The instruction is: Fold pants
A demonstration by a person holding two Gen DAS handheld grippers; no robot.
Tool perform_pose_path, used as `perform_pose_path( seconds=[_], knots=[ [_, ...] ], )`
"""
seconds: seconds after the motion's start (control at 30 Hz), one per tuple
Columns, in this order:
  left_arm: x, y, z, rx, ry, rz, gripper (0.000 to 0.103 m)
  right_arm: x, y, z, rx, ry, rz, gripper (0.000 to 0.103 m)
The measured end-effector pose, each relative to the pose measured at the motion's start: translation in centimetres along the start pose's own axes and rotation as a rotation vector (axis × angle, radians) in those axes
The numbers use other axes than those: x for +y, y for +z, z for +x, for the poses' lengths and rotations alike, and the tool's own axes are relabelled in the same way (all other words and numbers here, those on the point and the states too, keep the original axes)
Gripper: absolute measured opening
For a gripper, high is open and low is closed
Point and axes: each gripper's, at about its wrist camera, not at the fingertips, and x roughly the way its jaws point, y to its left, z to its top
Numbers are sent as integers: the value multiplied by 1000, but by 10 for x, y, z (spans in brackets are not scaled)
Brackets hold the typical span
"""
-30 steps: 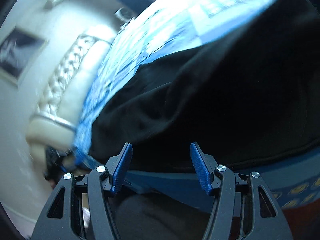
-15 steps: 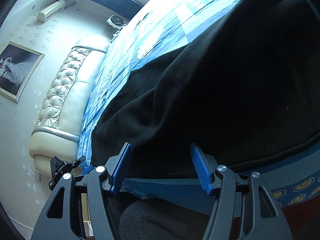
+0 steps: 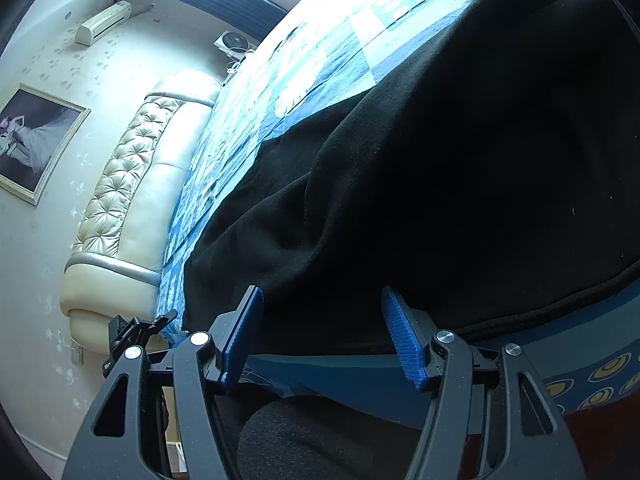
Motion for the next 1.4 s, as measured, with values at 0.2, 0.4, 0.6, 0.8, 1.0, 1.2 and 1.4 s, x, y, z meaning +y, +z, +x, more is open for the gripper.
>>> perform_pose_path(
  seconds=[0.2, 0.4, 0.6, 0.8, 1.0, 1.2, 1.4],
  knots=[
    [-11, 0, -3, -57, 66, 53, 56, -2, 2, -1, -2, 17, 33, 62],
    [-14, 5, 6, -34, 158, 86, 10, 1, 13, 3, -10, 72, 103, 62],
    [-15, 11, 0, -31, 169, 89, 8, 13, 16, 21, 33, -5, 49, 11],
    [-20, 12, -20, -53, 189, 155, 8, 25, -4, 3, 34, 7, -5, 10],
    [-2, 8, -8, -4, 213, 145, 8, -1, -20, 16, 96, -14, 48, 9],
    [-10, 3, -7, -2, 245, 230, 10, -8, -18, 16, 110, 28, 69, 11],
    [-22, -15, -34, 6, 237, 294, 12, -15, -6, -44, 17, 1, 26, 37]
  ],
)
